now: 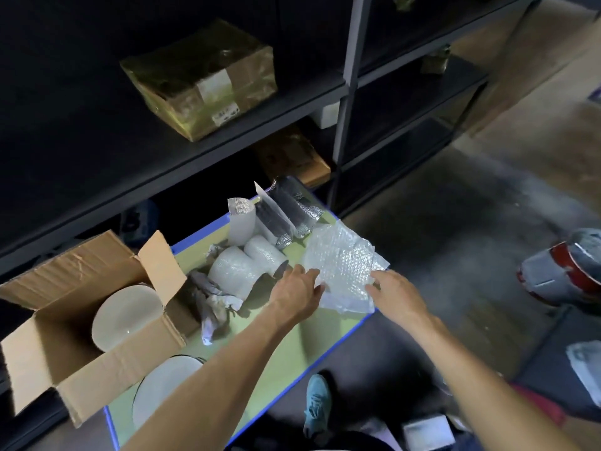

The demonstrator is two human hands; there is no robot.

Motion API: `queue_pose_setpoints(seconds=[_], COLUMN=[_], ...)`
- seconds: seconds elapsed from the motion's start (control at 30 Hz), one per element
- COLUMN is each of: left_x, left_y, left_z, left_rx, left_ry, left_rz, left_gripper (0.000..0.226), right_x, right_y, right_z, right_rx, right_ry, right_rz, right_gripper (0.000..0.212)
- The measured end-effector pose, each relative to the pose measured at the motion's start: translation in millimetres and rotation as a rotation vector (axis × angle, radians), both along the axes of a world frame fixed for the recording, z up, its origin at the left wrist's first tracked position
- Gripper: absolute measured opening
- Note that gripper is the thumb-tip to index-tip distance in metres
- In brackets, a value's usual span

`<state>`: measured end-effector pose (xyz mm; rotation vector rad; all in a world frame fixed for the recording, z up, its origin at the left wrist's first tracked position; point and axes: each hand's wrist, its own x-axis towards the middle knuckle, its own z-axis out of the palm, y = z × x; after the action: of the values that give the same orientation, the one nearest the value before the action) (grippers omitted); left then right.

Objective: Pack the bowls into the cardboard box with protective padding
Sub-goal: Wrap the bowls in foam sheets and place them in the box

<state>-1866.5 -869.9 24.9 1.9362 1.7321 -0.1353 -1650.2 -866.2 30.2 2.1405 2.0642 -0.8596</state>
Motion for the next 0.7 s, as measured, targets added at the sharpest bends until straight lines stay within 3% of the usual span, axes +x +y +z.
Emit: queue_pose_setpoints(seconds=[0.1,0.17,0.33,0.47,0.7], left_x=[1.1,1.8,1.8,0.3,-10.4], left_y=[-1.0,-2.9,-2.2,-6.9,-18.8], left_z=[-7.9,-14.2,-18.2,-13.9,-0.3], left_rx=[-0.02,0.017,0.085,0.181,0.39], left_ry=[0.001,-0.01,-0.098,-0.209,-0.324], left_rz=[-0.012,0.007,0.06,0.05,0.033], left_gripper=[0.04,0.027,0.015,0.014,0.014], right_x=[-2.5,-6.5,-16.1,-21.1,-26.2], right_y=[6.0,7.5,9.6,11.8,18.6], right_z=[-11.8,-16.6,-16.6,-11.8,0.8], right_rx=[-0.042,-0.072,-0.126,-0.126,-0.157], right_ry=[0.029,0.041,0.073,0.201,0.39], right_rz=[-0.059,-0.116,-0.227,-0.359,-0.468], right_gripper=[0.027,0.031,0.018,0.044,0.036])
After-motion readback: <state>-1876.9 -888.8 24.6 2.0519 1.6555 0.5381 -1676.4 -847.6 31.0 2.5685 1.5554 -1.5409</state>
